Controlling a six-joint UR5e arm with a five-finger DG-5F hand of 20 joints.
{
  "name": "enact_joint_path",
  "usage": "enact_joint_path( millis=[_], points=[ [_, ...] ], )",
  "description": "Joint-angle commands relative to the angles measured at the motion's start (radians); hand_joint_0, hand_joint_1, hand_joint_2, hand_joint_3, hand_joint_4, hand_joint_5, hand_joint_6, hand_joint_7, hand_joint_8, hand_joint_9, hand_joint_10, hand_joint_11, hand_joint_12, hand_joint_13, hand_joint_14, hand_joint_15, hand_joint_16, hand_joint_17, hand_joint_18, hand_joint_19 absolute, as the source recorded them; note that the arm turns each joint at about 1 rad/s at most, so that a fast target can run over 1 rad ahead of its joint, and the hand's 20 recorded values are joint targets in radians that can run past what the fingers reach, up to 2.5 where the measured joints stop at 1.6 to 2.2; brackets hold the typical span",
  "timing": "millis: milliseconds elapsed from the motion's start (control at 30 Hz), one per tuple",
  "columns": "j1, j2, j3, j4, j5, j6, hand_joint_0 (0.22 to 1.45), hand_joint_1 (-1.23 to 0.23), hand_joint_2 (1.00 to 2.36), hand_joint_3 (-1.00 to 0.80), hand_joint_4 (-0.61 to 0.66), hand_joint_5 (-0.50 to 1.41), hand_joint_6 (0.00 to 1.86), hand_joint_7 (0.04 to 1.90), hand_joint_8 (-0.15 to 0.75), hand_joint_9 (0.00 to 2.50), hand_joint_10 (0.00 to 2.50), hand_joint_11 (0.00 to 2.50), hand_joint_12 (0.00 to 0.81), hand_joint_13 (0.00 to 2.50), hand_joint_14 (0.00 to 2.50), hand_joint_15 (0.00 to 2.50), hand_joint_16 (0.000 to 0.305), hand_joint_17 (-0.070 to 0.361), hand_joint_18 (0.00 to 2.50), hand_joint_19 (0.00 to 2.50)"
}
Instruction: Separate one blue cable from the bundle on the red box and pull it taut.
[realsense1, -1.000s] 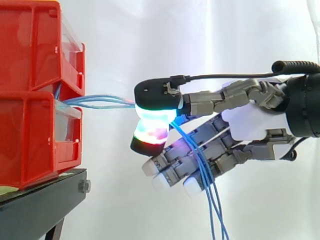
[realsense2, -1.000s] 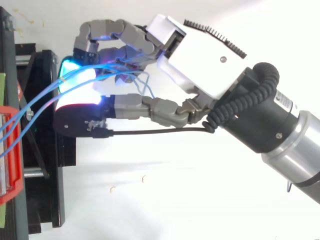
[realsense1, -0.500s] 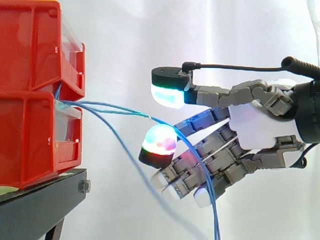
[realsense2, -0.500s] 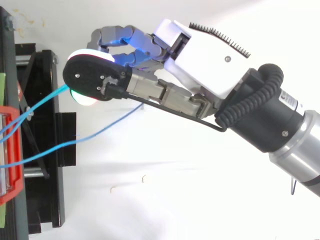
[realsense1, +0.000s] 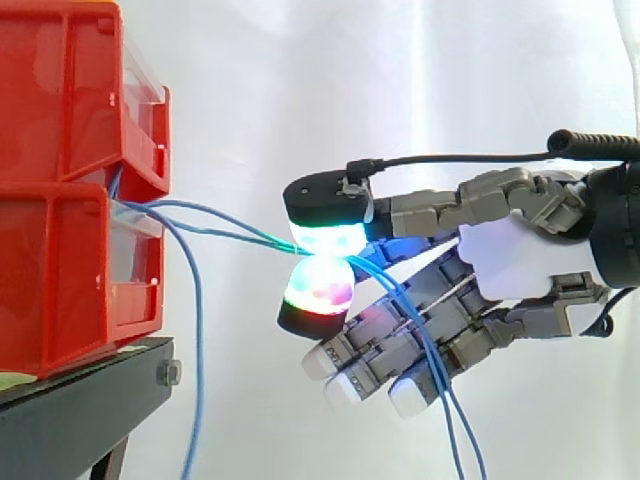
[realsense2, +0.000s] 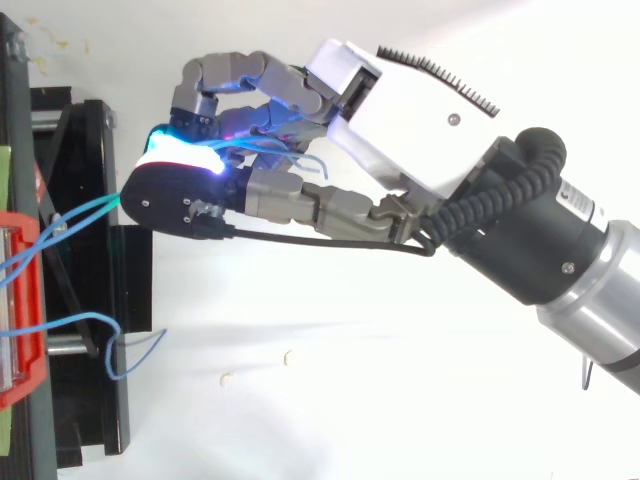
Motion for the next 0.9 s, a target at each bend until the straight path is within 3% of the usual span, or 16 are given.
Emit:
enact_joint_path(
  millis=[0,233,367,467,633,733,867],
  points=[
    [0.000,0.001,0.000,-0.004,0.000,0.002,0.65,-0.78,1.01,-0.26,0.32,-0.08,0.50,1.05,0.354,1.09,0.01,0.40,0.352,0.93,0.01,0.37,0.040,0.091,0.99,0.51],
    [0.000,0.001,-0.001,-0.003,0.000,0.002,0.58,-0.81,1.00,-0.47,0.33,-0.09,0.50,1.05,0.344,1.07,0.01,0.40,0.350,0.92,0.01,0.37,0.040,0.090,0.96,0.52],
    [0.000,0.001,0.000,0.000,0.000,0.002,0.57,-0.79,1.00,-0.50,0.34,-0.08,0.50,1.05,0.346,1.07,0.01,0.39,0.350,0.91,0.01,0.37,0.040,0.090,0.97,0.52],
    [0.000,0.001,0.000,0.000,0.000,0.002,0.54,-0.68,1.00,-0.50,0.35,-0.08,0.50,1.04,0.353,1.08,0.01,0.38,0.353,0.92,0.01,0.37,0.041,0.093,0.98,0.51],
    [0.000,0.001,-0.001,-0.003,-0.001,0.002,0.51,-0.34,1.00,-0.50,0.34,-0.08,0.50,1.05,0.373,1.11,0.01,0.38,0.370,0.94,0.01,0.37,0.045,0.102,1.01,0.52],
    [0.000,0.001,0.000,-0.004,0.000,0.006,0.53,-0.24,1.00,-0.50,0.32,-0.07,0.50,1.06,0.365,1.11,0.01,0.38,0.365,0.94,0.01,0.37,0.044,0.100,1.00,0.54],
    [0.000,0.001,0.000,-0.001,0.000,0.010,0.58,-0.36,1.01,-0.42,0.33,-0.07,0.50,1.05,0.365,1.11,0.01,0.38,0.359,0.93,0.01,0.38,0.042,0.095,0.98,0.57]
  ],
)
